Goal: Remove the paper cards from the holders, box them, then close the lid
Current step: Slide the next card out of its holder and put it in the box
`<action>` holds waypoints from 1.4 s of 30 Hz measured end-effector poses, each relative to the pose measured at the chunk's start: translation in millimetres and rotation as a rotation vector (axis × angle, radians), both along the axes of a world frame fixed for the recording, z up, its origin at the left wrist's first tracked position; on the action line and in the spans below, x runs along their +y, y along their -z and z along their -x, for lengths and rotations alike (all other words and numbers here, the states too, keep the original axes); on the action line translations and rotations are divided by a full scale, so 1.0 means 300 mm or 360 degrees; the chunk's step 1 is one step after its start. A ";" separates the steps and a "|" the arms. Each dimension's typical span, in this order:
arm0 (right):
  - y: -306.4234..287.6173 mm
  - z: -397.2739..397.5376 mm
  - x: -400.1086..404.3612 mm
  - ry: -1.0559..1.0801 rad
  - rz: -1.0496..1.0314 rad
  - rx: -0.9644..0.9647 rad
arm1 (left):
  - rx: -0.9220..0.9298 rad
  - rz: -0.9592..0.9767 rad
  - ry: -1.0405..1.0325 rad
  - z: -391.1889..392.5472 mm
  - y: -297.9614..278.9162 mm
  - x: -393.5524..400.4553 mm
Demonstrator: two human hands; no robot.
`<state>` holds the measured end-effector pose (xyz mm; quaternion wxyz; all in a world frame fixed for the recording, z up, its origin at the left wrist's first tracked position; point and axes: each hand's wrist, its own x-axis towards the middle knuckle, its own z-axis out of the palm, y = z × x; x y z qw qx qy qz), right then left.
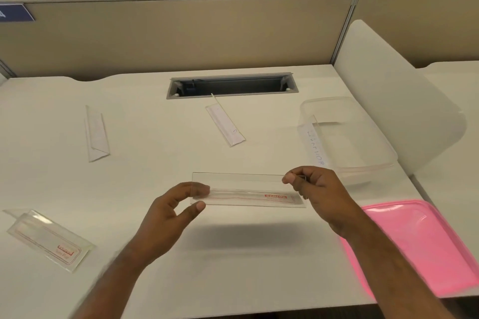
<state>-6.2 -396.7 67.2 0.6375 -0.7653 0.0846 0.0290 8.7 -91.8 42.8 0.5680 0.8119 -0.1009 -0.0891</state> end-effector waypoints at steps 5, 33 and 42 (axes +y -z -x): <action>0.006 -0.007 0.018 0.0117 -0.0165 0.0011 | 0.0029 0.0140 -0.0246 0.007 -0.003 -0.017; 0.005 -0.045 0.039 0.0251 -0.0667 -0.0205 | 0.0681 0.0693 -0.0651 -0.052 -0.101 0.000; -0.051 -0.073 0.032 0.0271 -0.0738 -0.0269 | 0.0630 0.0696 -0.0525 -0.082 -0.156 0.029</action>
